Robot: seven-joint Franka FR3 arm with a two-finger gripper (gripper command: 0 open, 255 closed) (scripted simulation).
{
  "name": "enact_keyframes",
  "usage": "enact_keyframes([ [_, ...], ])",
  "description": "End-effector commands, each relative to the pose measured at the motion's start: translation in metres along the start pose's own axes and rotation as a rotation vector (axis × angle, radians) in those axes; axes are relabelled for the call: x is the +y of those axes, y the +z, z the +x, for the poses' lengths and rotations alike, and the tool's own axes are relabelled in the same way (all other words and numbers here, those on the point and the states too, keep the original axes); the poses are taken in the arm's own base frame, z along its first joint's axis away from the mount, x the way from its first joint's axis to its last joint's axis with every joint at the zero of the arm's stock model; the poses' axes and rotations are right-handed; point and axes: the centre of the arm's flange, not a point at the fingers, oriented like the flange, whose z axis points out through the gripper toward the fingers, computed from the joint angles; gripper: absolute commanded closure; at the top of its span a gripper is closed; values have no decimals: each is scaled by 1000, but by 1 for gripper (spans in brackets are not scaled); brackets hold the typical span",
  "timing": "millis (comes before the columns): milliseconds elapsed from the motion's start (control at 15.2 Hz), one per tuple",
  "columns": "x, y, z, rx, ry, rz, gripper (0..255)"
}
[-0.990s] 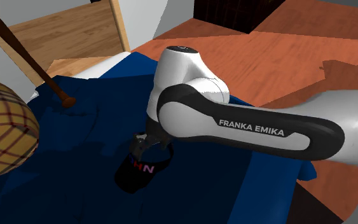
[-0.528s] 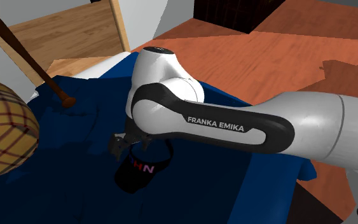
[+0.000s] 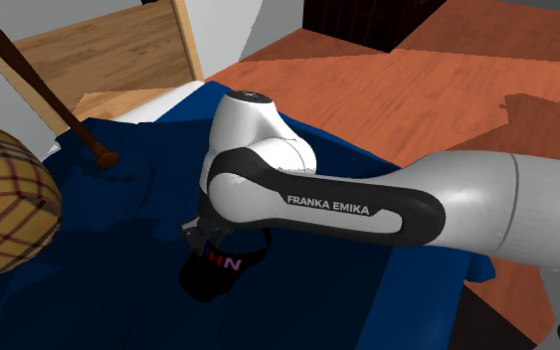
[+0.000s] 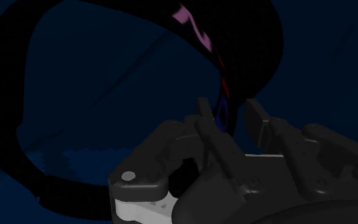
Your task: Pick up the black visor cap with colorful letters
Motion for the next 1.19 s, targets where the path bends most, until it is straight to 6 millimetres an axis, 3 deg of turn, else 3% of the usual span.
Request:
enact_keyframes([
  [0,0,1,0,0,0,0,255],
  [462,0,0,1,0,0,0,255],
  [1122,-23,-47,-1,0,0,0,255],
])
